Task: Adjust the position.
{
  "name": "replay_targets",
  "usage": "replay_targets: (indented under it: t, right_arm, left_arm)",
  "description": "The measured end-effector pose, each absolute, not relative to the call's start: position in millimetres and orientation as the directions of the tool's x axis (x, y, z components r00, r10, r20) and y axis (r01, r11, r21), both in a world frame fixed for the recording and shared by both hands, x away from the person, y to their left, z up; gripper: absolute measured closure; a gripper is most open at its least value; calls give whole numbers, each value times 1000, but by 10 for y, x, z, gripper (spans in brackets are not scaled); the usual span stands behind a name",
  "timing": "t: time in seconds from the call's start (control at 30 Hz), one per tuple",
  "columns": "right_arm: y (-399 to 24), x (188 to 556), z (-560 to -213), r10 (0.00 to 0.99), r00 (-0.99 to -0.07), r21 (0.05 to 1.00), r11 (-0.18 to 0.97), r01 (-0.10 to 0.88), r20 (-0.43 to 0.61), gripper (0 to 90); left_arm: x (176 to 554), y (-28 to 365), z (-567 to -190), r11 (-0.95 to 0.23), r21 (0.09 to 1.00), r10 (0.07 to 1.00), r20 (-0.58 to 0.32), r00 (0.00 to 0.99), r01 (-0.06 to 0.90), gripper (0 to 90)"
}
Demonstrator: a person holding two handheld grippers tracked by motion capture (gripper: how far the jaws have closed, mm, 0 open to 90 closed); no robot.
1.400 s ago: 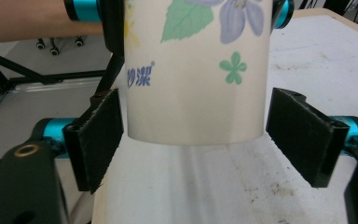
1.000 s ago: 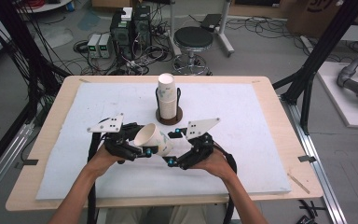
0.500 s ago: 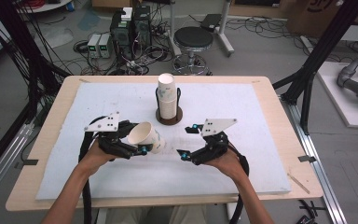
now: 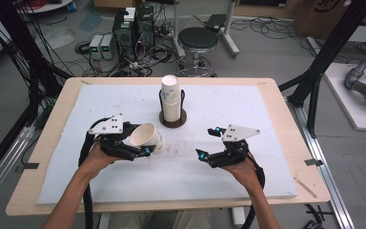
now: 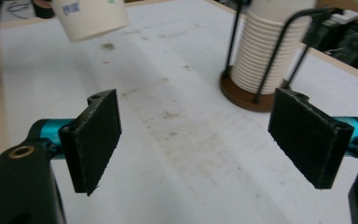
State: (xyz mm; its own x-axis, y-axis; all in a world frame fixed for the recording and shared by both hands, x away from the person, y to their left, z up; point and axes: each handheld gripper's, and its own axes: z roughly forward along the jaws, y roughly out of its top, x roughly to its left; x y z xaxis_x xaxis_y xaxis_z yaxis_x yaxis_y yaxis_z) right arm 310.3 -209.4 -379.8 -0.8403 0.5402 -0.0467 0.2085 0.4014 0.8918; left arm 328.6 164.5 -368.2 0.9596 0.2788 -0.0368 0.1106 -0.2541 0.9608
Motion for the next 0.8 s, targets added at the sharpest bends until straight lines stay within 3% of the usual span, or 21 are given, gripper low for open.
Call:
replay_targets:
  t: [0.3,0.8]
  right_arm:
    - [-2336,3011,-3942,661,-748,909,340,241,-48,175]
    - [-2623,2959,-4134,763,-646,907,283,313,-16,175]
  left_arm:
    - [3289,1626,-3656,-318,941,323,-10,946,119,347]
    - [3310,1604,-3644,-423,896,361,33,932,132,346]
